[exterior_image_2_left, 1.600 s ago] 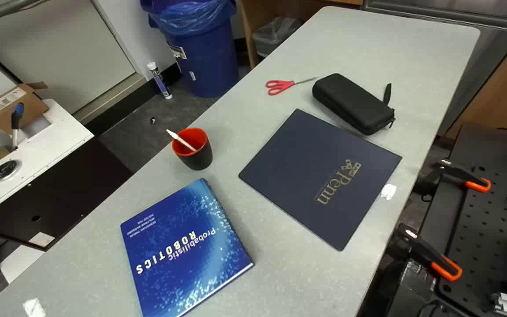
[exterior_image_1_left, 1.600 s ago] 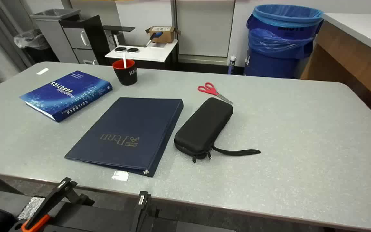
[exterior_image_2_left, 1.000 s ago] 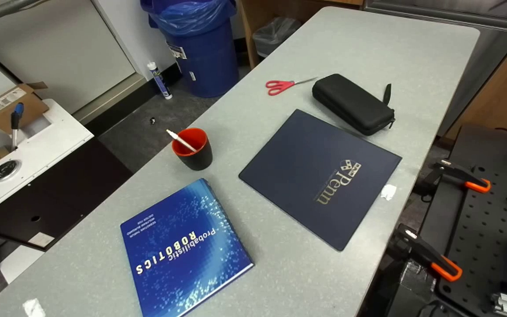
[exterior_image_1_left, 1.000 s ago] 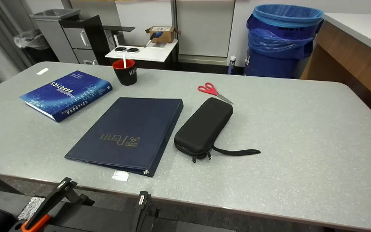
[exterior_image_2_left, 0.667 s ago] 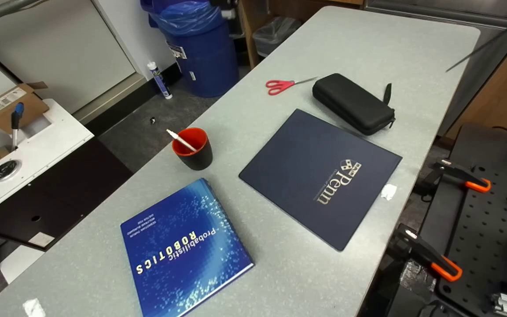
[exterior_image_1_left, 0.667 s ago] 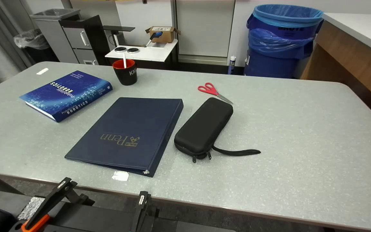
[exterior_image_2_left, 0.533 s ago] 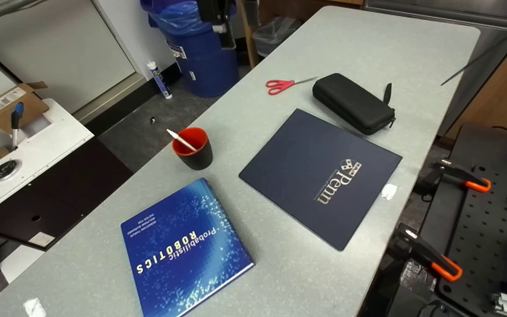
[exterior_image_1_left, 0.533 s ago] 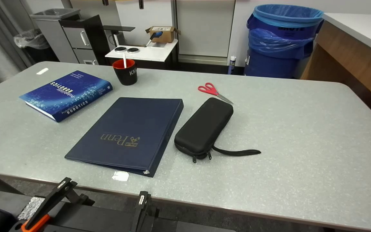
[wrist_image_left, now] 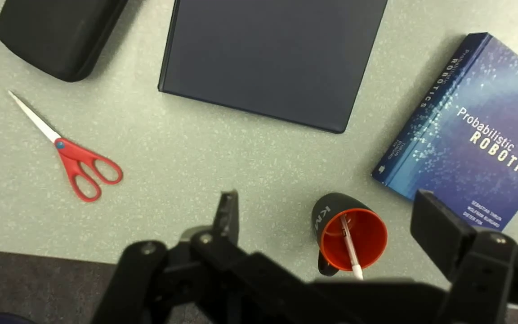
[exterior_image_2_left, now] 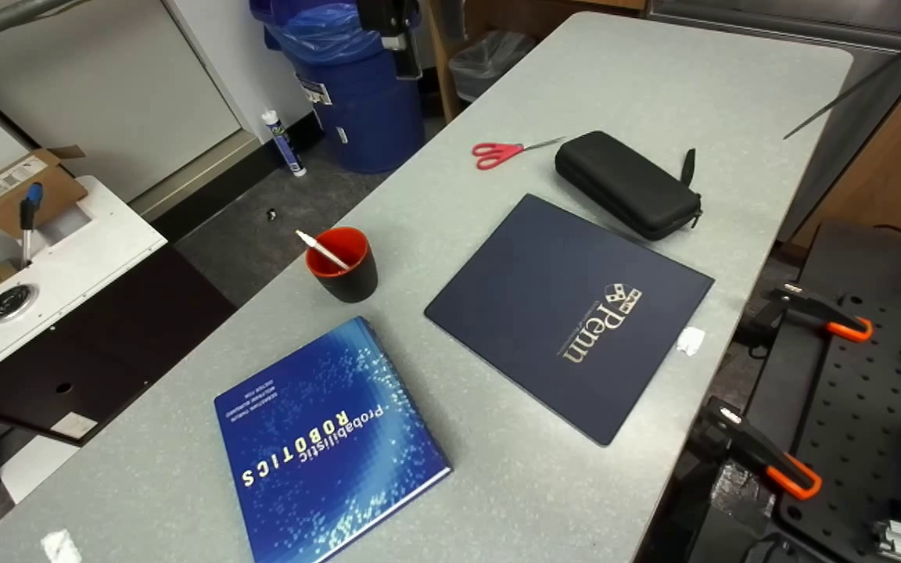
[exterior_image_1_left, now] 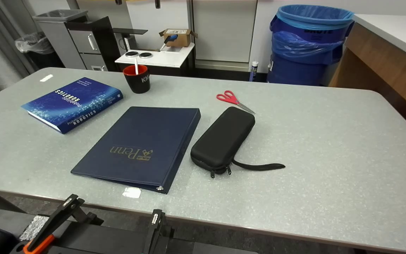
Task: Remove the pen from the cup and put it on the table
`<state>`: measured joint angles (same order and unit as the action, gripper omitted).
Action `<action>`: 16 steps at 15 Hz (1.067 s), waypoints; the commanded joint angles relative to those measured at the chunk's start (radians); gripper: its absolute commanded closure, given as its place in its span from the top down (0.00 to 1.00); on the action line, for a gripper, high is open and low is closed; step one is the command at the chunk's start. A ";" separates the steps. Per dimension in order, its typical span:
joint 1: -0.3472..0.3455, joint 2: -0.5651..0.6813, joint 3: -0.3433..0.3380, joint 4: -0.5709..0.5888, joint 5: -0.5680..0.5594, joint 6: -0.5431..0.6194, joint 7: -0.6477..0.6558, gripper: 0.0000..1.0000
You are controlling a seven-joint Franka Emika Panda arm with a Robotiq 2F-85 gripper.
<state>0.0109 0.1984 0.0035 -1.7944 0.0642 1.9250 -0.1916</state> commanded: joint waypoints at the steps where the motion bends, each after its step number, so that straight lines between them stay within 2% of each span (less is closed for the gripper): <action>1: 0.025 0.210 0.018 0.206 -0.039 -0.004 0.100 1.00; 9: 0.143 0.573 0.027 0.580 -0.132 -0.064 0.227 1.00; 14: 0.201 0.728 0.025 0.793 -0.160 -0.133 0.262 1.00; 15: 0.186 0.650 0.034 0.645 -0.148 -0.056 0.244 1.00; 16: 0.193 0.673 0.034 0.682 -0.148 -0.075 0.245 1.00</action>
<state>0.2066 0.8693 0.0319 -1.1171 -0.0796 1.8537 0.0510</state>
